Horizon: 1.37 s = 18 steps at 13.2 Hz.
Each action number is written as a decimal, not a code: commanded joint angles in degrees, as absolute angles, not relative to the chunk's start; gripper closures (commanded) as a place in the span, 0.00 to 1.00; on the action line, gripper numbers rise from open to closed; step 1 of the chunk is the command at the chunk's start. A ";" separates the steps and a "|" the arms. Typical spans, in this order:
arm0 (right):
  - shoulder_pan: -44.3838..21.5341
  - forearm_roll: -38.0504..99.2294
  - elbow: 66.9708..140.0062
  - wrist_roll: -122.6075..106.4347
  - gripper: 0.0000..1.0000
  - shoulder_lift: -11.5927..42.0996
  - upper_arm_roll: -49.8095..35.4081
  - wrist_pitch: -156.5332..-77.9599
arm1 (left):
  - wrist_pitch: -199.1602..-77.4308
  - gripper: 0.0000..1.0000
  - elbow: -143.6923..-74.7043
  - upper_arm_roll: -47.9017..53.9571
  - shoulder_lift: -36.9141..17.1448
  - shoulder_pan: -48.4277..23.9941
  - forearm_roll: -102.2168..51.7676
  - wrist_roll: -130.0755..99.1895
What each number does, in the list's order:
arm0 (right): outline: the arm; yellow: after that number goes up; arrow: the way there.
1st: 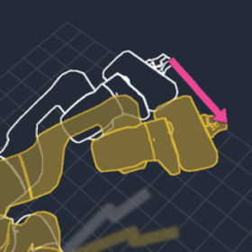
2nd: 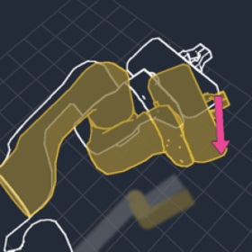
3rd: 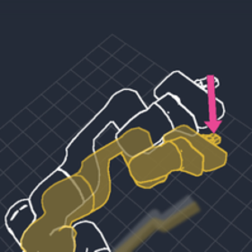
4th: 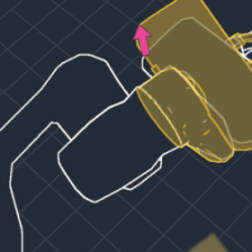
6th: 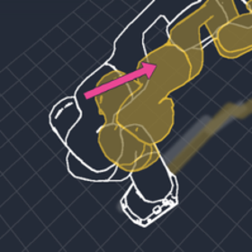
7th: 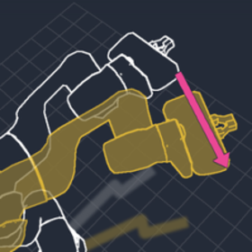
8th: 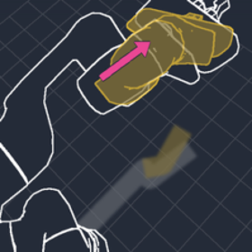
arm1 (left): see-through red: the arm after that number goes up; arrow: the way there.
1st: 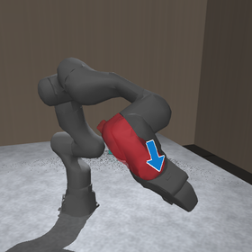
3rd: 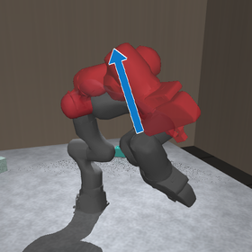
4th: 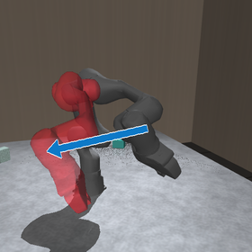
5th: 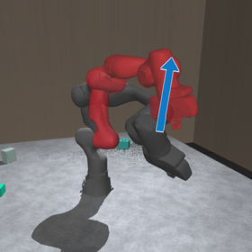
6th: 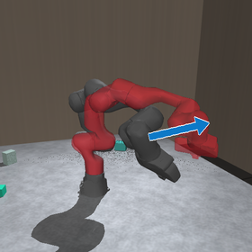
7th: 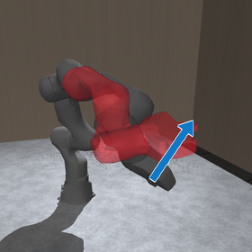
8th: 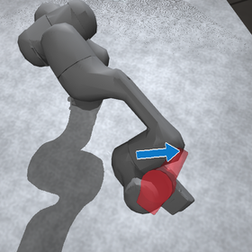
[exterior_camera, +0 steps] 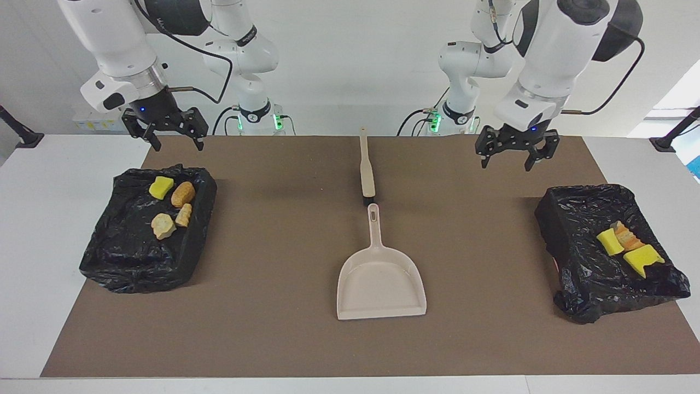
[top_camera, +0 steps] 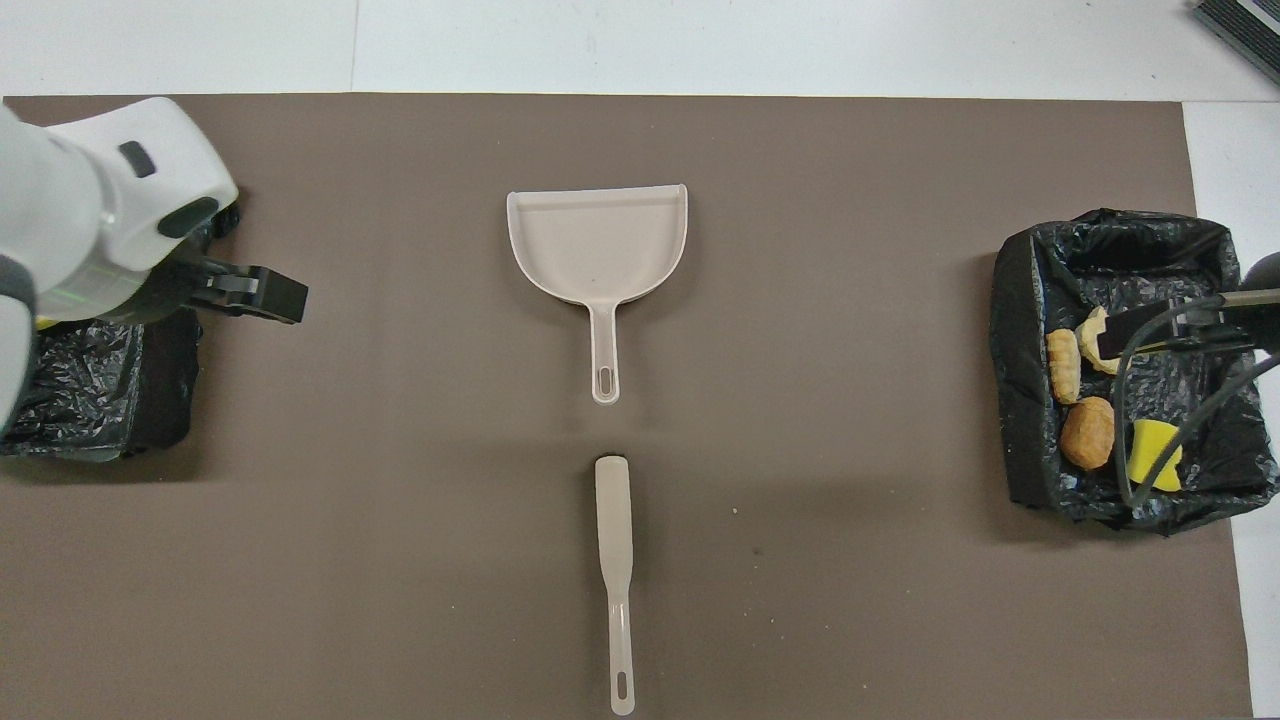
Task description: Sweep and dump trash in bin
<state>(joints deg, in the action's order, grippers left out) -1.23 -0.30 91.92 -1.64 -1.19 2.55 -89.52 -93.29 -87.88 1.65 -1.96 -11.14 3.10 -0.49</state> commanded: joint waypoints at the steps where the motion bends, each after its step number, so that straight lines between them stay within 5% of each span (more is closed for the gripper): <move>1: -1.05 0.70 93.25 -0.79 0.00 -2.37 2.37 -89.74 | -92.03 0.00 -90.26 2.11 2.45 -6.78 3.43 3.95; 18: -1.05 0.70 93.25 -0.79 0.00 -2.37 2.37 -89.74 | -84.38 0.00 -87.89 1.23 3.78 -3.25 2.46 5.71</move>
<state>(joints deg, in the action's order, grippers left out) -1.23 -0.30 91.92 -1.64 -1.19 2.55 -89.52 -86.42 -87.66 1.28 2.66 -3.65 2.95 5.19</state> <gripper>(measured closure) 0.000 0.000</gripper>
